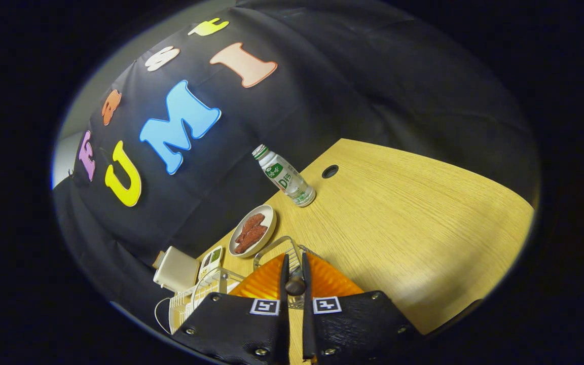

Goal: Take the plate from the dish rack, then take the spoon from the basket and place it into the plate.

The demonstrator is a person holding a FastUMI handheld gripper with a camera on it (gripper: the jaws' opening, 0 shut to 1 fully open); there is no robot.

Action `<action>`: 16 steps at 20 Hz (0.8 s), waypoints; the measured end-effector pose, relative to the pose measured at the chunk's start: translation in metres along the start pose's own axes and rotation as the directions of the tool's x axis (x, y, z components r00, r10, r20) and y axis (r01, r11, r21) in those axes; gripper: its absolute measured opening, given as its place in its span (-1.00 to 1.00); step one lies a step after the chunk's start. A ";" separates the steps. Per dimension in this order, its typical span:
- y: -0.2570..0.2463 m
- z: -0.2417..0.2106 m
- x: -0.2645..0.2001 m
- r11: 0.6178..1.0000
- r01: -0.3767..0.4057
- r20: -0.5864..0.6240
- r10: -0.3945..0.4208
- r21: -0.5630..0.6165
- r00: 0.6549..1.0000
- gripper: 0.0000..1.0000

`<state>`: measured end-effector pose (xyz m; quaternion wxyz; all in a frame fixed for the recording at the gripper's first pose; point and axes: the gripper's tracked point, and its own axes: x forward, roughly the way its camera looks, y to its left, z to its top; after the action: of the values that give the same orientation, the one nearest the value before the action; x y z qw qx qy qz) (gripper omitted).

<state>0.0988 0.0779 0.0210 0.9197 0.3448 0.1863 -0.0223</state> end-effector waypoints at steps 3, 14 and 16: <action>0.006 0.011 -0.004 1.000 -0.016 0.006 0.016 -0.002 1.000 -0.81; 0.053 0.046 -0.066 0.991 -0.058 -0.021 0.056 -0.118 0.998 -0.82; 0.077 0.049 -0.085 0.985 -0.107 -0.035 0.104 -0.133 0.994 -0.82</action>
<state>0.0488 0.0976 0.1330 0.9381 0.2915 0.1818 0.0439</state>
